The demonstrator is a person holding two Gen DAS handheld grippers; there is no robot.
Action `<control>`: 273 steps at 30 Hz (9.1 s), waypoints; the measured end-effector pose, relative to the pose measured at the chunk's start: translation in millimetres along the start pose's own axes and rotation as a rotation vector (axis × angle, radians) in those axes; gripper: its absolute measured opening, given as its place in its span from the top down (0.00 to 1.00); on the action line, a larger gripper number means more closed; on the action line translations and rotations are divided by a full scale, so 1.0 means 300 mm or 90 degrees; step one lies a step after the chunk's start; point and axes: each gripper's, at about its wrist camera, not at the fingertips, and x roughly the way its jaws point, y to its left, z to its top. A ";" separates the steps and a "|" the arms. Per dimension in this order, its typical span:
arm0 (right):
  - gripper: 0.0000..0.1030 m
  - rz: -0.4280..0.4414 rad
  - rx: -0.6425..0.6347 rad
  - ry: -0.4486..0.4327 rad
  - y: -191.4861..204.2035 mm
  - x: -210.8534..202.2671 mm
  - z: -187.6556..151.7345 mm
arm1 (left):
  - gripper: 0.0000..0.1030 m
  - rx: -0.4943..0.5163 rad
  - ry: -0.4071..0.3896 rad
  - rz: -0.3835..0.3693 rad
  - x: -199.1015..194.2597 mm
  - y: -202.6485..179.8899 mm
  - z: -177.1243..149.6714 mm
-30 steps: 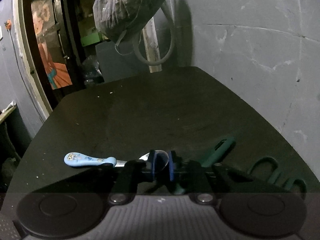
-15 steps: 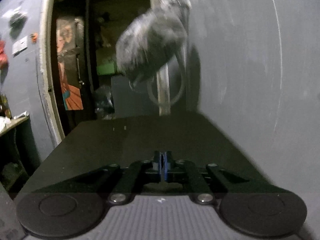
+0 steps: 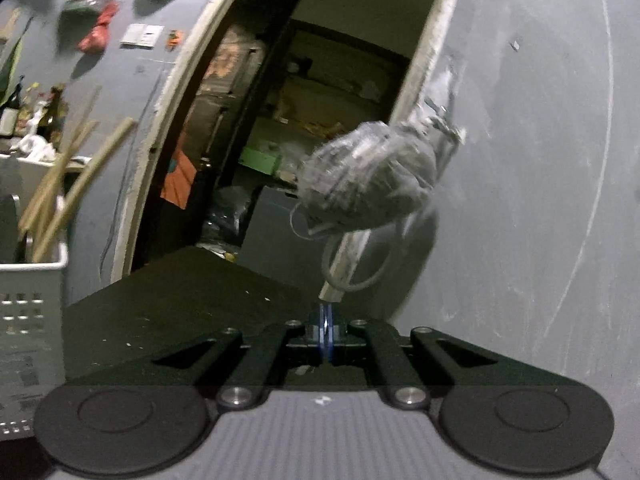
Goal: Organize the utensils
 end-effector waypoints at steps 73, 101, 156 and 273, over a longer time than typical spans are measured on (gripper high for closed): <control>0.04 0.073 0.463 0.088 -0.103 -0.506 -0.470 | 0.22 -0.016 0.030 0.002 0.061 -0.009 -0.020; 0.53 -0.017 0.346 0.062 0.171 -0.525 -0.454 | 0.22 -0.014 0.036 0.008 0.062 -0.007 -0.013; 0.98 -0.070 0.163 -0.129 0.088 -0.505 -0.199 | 0.22 -0.024 0.046 0.009 0.083 0.008 -0.014; 0.00 -0.068 0.414 0.010 0.051 -0.399 -0.322 | 0.24 -0.023 0.043 0.023 0.085 -0.035 -0.017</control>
